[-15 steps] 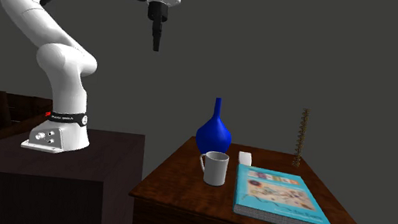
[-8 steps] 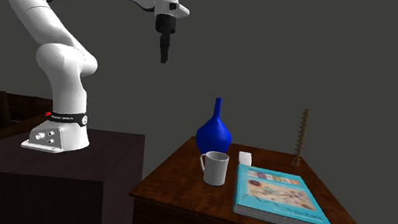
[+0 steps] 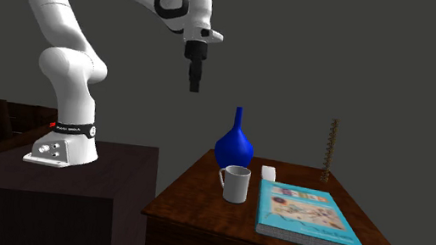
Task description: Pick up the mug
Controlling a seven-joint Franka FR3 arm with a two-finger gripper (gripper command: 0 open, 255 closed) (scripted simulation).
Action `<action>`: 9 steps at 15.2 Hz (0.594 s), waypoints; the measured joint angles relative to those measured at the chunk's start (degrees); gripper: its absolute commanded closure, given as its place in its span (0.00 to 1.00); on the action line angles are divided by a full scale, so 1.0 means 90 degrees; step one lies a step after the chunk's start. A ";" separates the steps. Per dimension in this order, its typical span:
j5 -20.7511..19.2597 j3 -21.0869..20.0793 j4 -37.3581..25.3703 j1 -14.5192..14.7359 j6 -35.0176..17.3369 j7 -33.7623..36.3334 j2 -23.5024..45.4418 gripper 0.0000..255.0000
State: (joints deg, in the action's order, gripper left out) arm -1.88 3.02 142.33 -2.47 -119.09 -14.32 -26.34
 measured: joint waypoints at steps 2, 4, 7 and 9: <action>0.0038 0.0091 -0.0028 -0.0014 -0.0374 -0.0102 0.0397 0.00; 0.0102 0.0185 -0.0109 -0.0020 -0.0769 -0.0221 0.0874 0.00; 0.0229 0.0362 -0.0357 -0.0055 -0.1224 -0.0495 0.1572 0.00; 0.0370 0.0446 -0.0548 -0.0059 -0.1584 -0.0671 0.2129 0.00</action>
State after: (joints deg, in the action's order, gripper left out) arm 1.45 7.03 137.40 -3.00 -133.35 -20.36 -7.18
